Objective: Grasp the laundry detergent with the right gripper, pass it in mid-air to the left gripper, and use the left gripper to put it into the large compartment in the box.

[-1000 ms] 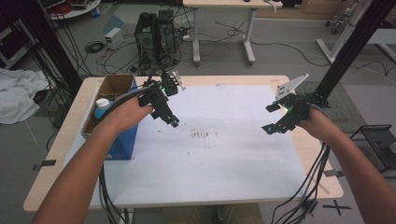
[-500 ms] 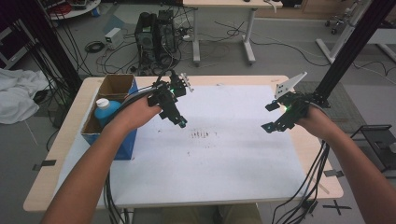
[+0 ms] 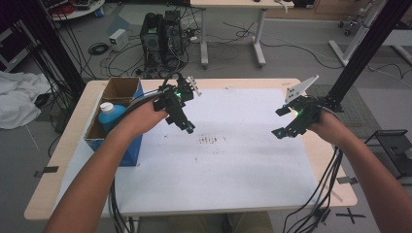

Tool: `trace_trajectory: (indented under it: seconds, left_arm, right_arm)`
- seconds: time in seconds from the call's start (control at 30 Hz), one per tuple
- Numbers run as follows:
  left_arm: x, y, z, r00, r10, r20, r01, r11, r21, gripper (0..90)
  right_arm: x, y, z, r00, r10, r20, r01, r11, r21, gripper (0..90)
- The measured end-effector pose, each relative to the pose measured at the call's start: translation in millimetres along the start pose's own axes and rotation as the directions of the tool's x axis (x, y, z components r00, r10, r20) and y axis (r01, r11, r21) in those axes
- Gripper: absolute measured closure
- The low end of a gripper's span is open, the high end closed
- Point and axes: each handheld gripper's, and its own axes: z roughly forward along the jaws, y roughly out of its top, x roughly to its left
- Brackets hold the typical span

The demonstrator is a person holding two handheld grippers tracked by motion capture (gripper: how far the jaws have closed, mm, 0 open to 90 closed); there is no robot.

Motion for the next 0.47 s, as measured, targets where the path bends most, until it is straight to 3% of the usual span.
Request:
trace_trajectory:
  seconds: [0.13, 0.2, 0.23, 0.47]
  left_arm:
    - [-0.7, 0.0, 0.8, 1.0, -0.008, 0.0, 0.008, 0.9999, -0.007, 13.0]
    - [0.5, 0.4, 0.1, 1.0, 0.0, -0.001, 0.0, 0.9999, 0.014, 13.0]
    - [-0.1, 0.0, 1.5, 0.9999, -0.014, 0.001, 0.014, 0.9999, -0.003, 13.0]
    - [0.2, -0.7, 2.0, 1.0, 0.0, -0.002, 0.0, 1.0, -0.001, 13.0]
  right_arm:
    - [-0.6, -0.2, -0.5, 1.0, -0.005, -0.005, 0.005, 1.0, 0.002, 12.4]
    - [-1.0, -0.3, -0.4, 0.9999, -0.009, -0.005, 0.009, 1.0, 0.0, 12.4]
    - [-0.8, -0.3, -0.2, 1.0, -0.009, -0.002, 0.009, 1.0, 0.0, 12.4]
    - [0.6, -0.3, -0.5, 1.0, -0.005, -0.002, 0.005, 1.0, 0.004, 12.4]
